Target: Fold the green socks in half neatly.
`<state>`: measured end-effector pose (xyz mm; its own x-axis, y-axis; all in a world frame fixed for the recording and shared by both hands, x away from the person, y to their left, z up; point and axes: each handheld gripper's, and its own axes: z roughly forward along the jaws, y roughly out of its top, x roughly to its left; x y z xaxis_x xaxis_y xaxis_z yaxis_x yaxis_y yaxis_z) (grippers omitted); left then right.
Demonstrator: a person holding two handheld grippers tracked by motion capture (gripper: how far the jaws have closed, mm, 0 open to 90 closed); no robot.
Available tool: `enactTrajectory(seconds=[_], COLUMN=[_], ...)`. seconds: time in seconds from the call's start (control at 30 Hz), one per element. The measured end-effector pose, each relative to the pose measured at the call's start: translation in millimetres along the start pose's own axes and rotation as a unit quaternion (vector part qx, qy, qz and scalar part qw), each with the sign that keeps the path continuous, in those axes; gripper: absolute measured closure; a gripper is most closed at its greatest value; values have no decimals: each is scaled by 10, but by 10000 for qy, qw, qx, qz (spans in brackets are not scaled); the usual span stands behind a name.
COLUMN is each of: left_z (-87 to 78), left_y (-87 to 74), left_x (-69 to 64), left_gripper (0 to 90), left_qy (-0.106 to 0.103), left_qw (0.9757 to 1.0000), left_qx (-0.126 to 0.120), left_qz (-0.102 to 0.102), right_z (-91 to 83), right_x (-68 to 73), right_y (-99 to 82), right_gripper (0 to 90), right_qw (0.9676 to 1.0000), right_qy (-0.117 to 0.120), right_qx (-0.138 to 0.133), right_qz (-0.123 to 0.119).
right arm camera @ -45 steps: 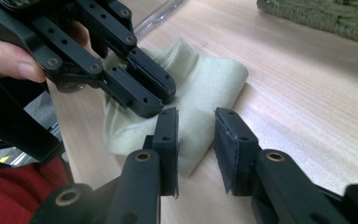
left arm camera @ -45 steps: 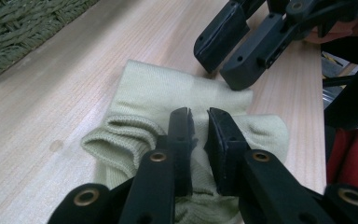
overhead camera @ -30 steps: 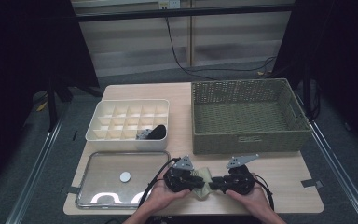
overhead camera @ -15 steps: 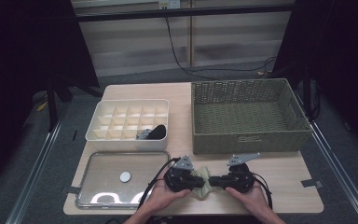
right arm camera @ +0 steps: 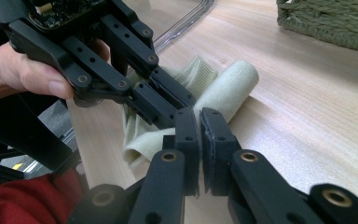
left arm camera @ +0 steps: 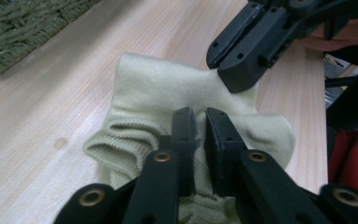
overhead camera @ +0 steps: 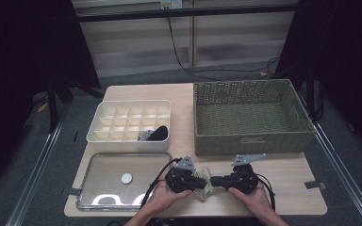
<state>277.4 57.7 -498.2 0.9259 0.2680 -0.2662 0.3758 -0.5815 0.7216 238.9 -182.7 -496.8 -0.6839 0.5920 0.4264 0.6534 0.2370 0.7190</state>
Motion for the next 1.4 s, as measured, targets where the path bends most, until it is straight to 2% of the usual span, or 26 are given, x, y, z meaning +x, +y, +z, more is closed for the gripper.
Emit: enactTrajectory(seconds=[0.33, 0.4, 0.47, 0.53, 0.57, 0.7, 1.0, 1.2, 1.23, 1.4], left_z=[-281, -374, -449, -469, -459, -320, -99, -63, -48, -44], left_y=[-11, -24, -55, -99, -115, -126, -67, -61, -65, -59], left_x=[6, 12, 34, 49, 51, 13, -40, -43, -42, -40], left_gripper=[753, 751, 747, 737, 734, 721, 750, 777, 786, 826], left_qy=[126, 198, 199, 224, 200, 178, 196, 226, 207, 224], left_qw=[9993, 9990, 9988, 9989, 9989, 9997, 9998, 9997, 9998, 9997], left_qx=[-352, -387, -438, -381, -378, -168, -89, -3, -61, 75], left_qz=[-85, -50, -113, -143, -170, -55, 12, 32, 21, 62], right_z=[-108, -136, -157, -174, -178, -181, -121, -29, -12, 92], right_x=[-68, -86, -102, -117, -123, -125, -61, 4, 17, 66], right_y=[10, 11, 13, 16, 18, 30, 81, 95, 96, 85], right_gripper=[862, 862, 862, 862, 861, 860, 856, 853, 853, 853], right_qw=[9999, 9998, 9997, 9997, 9996, 9996, 9996, 9997, 9998, 9997], right_qy=[-65, -111, -169, -199, -224, -229, -76, 73, 97, 186], right_qx=[-114, -143, -157, -163, -171, -175, -241, -188, -166, -36], right_qz=[35, 52, 25, 36, 10, 8, -81, -126, -113, -154])
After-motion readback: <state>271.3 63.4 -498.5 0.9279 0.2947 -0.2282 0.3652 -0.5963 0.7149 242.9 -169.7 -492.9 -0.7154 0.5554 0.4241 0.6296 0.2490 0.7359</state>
